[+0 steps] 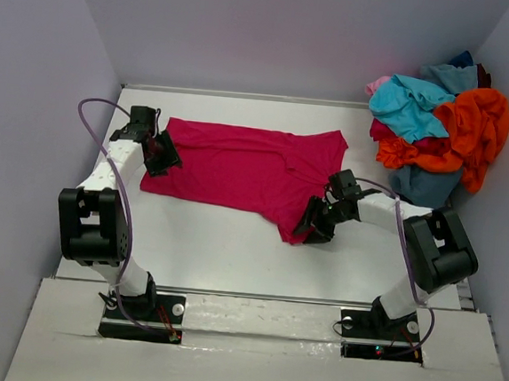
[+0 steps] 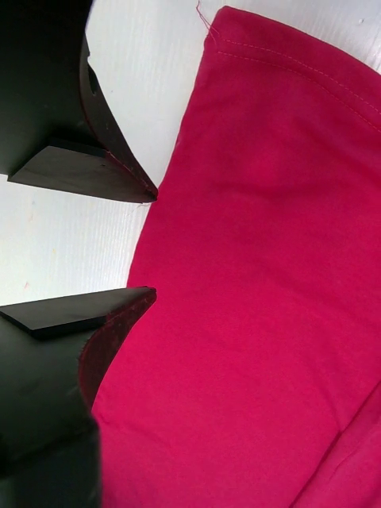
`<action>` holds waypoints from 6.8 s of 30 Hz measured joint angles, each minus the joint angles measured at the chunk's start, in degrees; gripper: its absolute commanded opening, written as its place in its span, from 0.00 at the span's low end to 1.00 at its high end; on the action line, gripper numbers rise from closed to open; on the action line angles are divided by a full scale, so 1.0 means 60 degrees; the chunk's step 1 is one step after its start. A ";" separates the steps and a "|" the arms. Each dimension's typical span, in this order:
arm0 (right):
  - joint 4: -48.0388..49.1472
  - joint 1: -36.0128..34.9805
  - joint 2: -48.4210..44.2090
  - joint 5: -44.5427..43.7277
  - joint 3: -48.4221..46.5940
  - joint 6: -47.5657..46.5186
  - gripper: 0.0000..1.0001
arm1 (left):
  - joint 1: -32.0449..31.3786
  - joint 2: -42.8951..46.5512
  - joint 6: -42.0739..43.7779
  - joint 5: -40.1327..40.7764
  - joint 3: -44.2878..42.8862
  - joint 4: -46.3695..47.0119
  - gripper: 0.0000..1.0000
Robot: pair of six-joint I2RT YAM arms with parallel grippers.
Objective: Fold and stack the t-shirts
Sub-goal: Fold the tshirt
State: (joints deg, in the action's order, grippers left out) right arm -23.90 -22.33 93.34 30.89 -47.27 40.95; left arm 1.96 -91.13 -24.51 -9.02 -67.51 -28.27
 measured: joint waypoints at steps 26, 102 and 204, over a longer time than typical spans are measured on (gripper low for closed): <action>-0.1075 -0.0106 -0.0127 -0.0601 -0.3024 -0.0164 0.08 | 0.0000 -0.0160 0.0076 0.0044 -0.0149 -0.0044 0.57; -0.2965 0.1228 0.3020 -0.1774 -0.5967 -0.1719 0.41 | 0.0004 -0.0925 0.0251 -0.0076 -0.0255 -0.0033 0.58; -0.3880 0.0707 0.4244 -0.2834 -0.7402 -0.2685 0.37 | 0.0149 -0.1231 -0.0117 0.0623 0.0095 0.0386 0.58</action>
State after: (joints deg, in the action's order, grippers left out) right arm -47.18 -18.09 118.80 13.89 -91.68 24.84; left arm 2.85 -98.52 -25.21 -5.28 -66.94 -25.96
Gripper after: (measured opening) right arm 0.371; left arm 0.578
